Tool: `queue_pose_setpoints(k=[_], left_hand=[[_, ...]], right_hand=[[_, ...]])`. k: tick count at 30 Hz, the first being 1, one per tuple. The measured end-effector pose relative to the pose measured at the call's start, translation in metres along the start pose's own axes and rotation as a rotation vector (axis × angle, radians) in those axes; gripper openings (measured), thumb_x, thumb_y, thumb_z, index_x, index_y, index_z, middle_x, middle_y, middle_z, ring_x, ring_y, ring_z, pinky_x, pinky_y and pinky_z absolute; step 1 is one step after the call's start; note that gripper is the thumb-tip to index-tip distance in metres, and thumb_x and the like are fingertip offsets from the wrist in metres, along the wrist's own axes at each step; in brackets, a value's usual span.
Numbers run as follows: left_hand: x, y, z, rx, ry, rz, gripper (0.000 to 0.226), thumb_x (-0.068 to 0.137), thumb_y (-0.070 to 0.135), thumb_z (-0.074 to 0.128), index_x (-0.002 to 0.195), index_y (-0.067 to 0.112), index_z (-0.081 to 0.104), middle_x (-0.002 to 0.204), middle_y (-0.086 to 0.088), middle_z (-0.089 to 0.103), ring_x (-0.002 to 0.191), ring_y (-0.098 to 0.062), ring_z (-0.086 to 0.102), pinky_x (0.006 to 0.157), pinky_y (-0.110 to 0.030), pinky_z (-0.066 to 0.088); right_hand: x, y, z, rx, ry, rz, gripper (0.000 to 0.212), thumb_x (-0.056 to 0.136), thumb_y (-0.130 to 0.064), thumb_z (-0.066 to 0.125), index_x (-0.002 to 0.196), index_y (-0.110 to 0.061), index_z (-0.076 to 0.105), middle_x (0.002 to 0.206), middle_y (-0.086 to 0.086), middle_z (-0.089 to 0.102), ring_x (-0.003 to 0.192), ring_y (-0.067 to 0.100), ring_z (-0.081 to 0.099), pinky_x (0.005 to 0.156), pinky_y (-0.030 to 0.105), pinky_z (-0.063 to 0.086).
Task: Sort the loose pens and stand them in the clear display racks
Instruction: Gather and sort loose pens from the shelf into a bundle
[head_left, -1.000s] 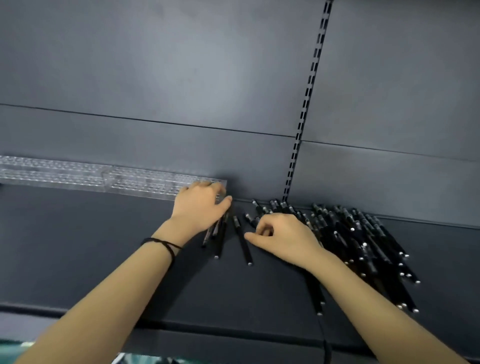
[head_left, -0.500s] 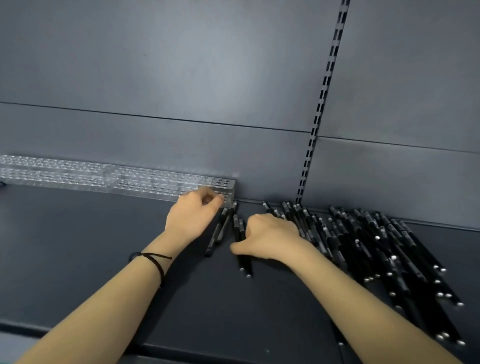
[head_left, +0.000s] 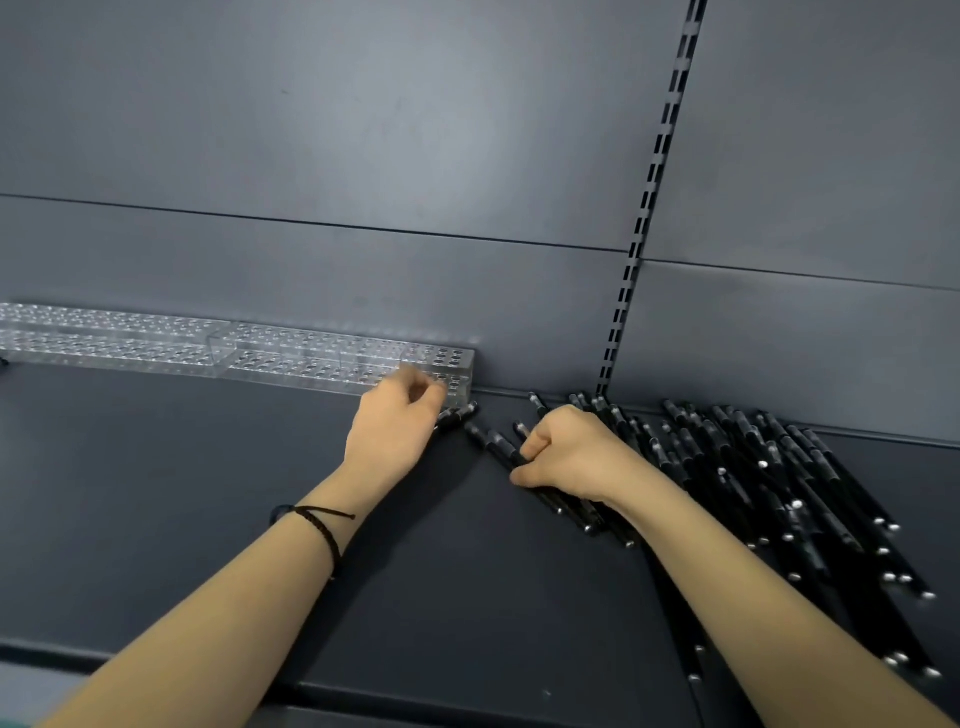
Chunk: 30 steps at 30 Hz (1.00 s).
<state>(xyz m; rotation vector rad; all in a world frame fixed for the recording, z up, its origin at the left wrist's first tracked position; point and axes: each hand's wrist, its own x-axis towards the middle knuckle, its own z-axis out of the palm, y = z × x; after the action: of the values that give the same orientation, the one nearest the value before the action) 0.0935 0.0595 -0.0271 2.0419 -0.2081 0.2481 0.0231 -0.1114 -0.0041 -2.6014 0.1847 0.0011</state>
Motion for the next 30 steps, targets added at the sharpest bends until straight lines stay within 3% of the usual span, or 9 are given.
queue_pose_setpoints(k=[3, 5, 8, 11, 14, 18, 21, 24, 30], left_hand=[[-0.005, 0.004, 0.000, -0.101, 0.053, -0.014, 0.019, 0.096, 0.029, 0.053, 0.083, 0.017, 0.058, 0.077, 0.007, 0.061, 0.071, -0.010, 0.054, 0.061, -0.022, 0.040], [-0.008, 0.011, 0.002, -0.257, 0.035, -0.069, 0.023, 0.096, 0.030, 0.054, 0.080, 0.015, 0.062, 0.080, 0.002, 0.067, 0.079, -0.017, 0.061, 0.070, -0.027, 0.046], [-0.012, 0.033, 0.016, -0.458, -0.247, -0.220, 0.035, 0.096, 0.045, 0.051, 0.094, 0.015, 0.068, 0.091, 0.000, 0.073, 0.086, -0.014, 0.066, 0.072, -0.029, 0.048], [-0.009, 0.057, 0.036, -0.745, -0.433, -0.289, 0.032, 0.097, 0.042, 0.053, 0.092, 0.013, 0.067, 0.094, -0.004, 0.072, 0.087, -0.017, 0.068, 0.084, -0.034, 0.053], [-0.002, 0.073, 0.050, -0.947, -0.405, -0.318, 0.026, 0.101, 0.026, 0.049, 0.090, 0.007, 0.063, 0.094, -0.010, 0.070, 0.084, -0.019, 0.067, 0.083, -0.032, 0.054], [0.004, 0.072, 0.060, -1.110, -0.360, -0.309, 0.029, 0.105, 0.029, 0.038, 0.086, 0.012, 0.052, 0.096, -0.010, 0.072, 0.100, -0.025, 0.066, 0.090, -0.035, 0.051], [0.001, 0.062, 0.066, -1.192, -0.358, -0.368, 0.030, 0.106, 0.034, 0.034, 0.085, 0.015, 0.046, 0.079, -0.006, 0.070, 0.077, -0.022, 0.071, 0.064, -0.034, 0.057], [-0.002, 0.057, 0.069, -1.137, -0.384, -0.416, 0.032, 0.105, 0.038, 0.036, 0.083, 0.017, 0.045, 0.053, 0.004, 0.043, 0.038, -0.009, 0.040, 0.037, -0.020, 0.040], [0.001, 0.053, 0.063, -1.043, -0.432, -0.399, 0.032, 0.100, 0.043, 0.045, 0.088, 0.015, 0.054, 0.053, 0.007, 0.037, 0.036, -0.004, 0.025, 0.032, -0.015, 0.019]], right_hand=[[0.004, 0.009, -0.003, 0.277, 0.150, 0.003, 0.026, 0.079, -0.020, 0.078, 0.101, -0.007, 0.075, 0.083, -0.002, 0.069, 0.078, 0.011, 0.063, 0.069, 0.019, 0.044], [0.007, 0.014, -0.008, 0.614, 0.154, 0.035, 0.027, 0.080, -0.018, 0.078, 0.105, -0.009, 0.073, 0.067, -0.007, 0.063, 0.059, 0.005, 0.053, 0.052, 0.018, 0.042], [0.009, 0.017, -0.015, 0.889, 0.051, -0.030, 0.033, 0.084, -0.015, 0.075, 0.114, -0.004, 0.068, 0.057, -0.007, 0.052, 0.048, 0.003, 0.040, 0.037, 0.016, 0.027], [0.004, 0.014, -0.017, 0.844, -0.023, -0.115, 0.022, 0.088, -0.015, 0.070, 0.104, -0.001, 0.070, 0.057, -0.003, 0.045, 0.047, 0.003, 0.037, 0.037, 0.016, 0.024], [0.004, 0.016, -0.023, 0.775, 0.027, -0.091, 0.012, 0.087, -0.018, 0.070, 0.089, -0.007, 0.073, 0.059, 0.002, 0.044, 0.049, 0.007, 0.038, 0.038, 0.017, 0.025], [0.002, 0.033, -0.042, 0.779, 0.081, -0.020, 0.014, 0.089, -0.021, 0.069, 0.095, -0.009, 0.074, 0.073, 0.003, 0.067, 0.050, 0.007, 0.046, 0.039, 0.017, 0.030], [0.001, 0.053, -0.054, 0.835, 0.136, 0.048, 0.010, 0.089, -0.016, 0.067, 0.093, -0.008, 0.071, 0.076, 0.003, 0.069, 0.048, 0.007, 0.045, 0.038, 0.017, 0.028], [0.000, 0.070, -0.059, 0.593, 0.196, 0.061, 0.009, 0.090, -0.018, 0.067, 0.084, -0.014, 0.071, 0.075, 0.001, 0.069, 0.048, 0.008, 0.046, 0.037, 0.017, 0.029], [-0.002, 0.072, -0.053, 0.264, 0.300, -0.006, 0.005, 0.084, -0.022, 0.073, 0.083, -0.018, 0.076, 0.071, -0.009, 0.066, 0.063, -0.002, 0.056, 0.053, 0.008, 0.039]])
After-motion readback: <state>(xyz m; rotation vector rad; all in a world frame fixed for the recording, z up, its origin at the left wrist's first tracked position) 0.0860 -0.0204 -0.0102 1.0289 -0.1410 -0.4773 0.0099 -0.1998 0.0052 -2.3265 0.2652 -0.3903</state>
